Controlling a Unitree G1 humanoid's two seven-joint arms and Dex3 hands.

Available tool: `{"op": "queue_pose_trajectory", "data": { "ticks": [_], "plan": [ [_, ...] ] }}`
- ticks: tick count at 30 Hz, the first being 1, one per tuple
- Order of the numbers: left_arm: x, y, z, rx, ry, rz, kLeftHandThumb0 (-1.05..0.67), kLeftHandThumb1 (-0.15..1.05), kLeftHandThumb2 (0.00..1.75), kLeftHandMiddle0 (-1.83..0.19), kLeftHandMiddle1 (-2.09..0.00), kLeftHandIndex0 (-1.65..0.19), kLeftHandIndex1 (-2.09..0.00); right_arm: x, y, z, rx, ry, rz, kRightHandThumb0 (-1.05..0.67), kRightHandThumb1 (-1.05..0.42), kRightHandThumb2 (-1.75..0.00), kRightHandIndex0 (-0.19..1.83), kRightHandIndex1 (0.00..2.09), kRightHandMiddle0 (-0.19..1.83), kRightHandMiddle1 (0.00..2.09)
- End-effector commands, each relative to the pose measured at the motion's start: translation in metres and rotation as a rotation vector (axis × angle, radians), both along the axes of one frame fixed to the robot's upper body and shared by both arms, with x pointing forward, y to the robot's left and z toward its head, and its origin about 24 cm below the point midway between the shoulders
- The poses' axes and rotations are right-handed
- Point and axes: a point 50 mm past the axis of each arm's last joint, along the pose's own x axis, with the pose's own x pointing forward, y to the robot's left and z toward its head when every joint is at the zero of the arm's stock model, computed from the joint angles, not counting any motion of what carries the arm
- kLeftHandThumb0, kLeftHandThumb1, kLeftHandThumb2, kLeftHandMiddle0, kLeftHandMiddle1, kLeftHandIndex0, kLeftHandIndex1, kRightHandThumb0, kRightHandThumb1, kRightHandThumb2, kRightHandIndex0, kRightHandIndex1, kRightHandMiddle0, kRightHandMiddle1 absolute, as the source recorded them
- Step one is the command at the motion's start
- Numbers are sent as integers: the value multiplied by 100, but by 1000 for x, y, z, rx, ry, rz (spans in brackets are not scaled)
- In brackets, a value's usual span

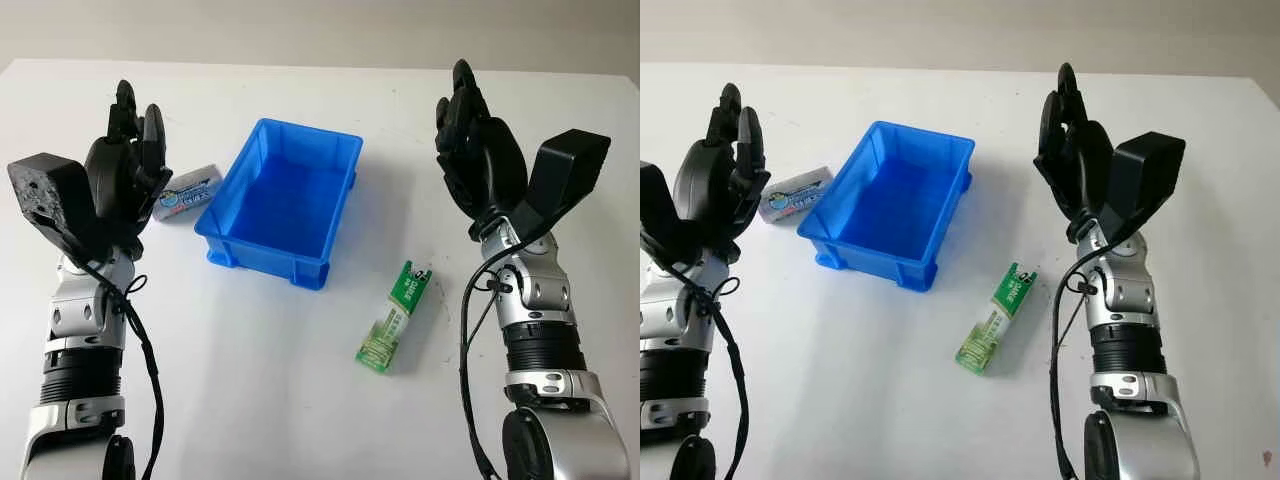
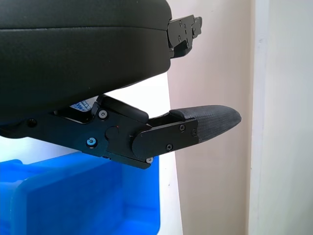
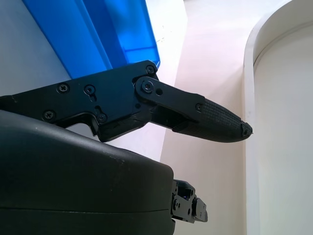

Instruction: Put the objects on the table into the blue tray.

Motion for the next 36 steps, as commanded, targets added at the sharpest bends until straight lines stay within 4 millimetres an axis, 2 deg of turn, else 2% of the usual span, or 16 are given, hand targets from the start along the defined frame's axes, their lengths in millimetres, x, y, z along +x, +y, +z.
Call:
{"op": "queue_pose_trajectory", "data": {
  "ticks": [1, 12, 20, 26, 30, 31, 34, 36],
  "plan": [
    [-5, 4, -1, -3, 0, 13, -77, 105, 63, 19, 0, 19, 0, -4, 0, 1, -2, -5, 7, -77, -105, -76, -19, 0, -19, 0],
    [-4, 9, -1, 11, 28, 13, -76, 105, 64, 19, 0, 19, 0, 2, 4, -3, -20, 27, 43, -78, -105, -75, -19, 0, -19, 0],
    [-3, 9, 0, 14, 23, 13, -76, 105, 65, 19, 0, 19, 0, -11, -9, 20, -114, -63, 106, -80, -105, -58, -19, 0, -19, 0],
    [0, 6, 1, 5, 7, 5, -77, 105, 63, 19, 0, 19, 0, -30, -27, 49, -364, -108, 171, -85, -105, -39, -19, 0, -19, 0],
    [1, 5, 1, -7, 7, 7, -77, 105, 62, 19, 0, 19, 0, -41, -31, 65, -543, -124, 198, -85, -105, -27, -19, 0, -19, 0],
    [2, 5, 2, -8, 7, 1, -76, 105, 62, 19, 0, 19, 0, -45, -32, 69, -567, -125, 215, -83, -102, -17, -18, 1, -17, 3],
    [2, 4, 2, -9, 9, -1, -76, 105, 62, 19, 0, 19, 0, -51, -32, 76, -602, -116, 253, -75, -96, -8, -14, 4, -12, 6],
    [2, 4, 1, -12, 13, -1, -76, 105, 62, 19, 0, 19, 0, -57, -30, 81, -712, -117, 259, -68, -89, -4, 1, 12, 2, 12]
  ]
}}
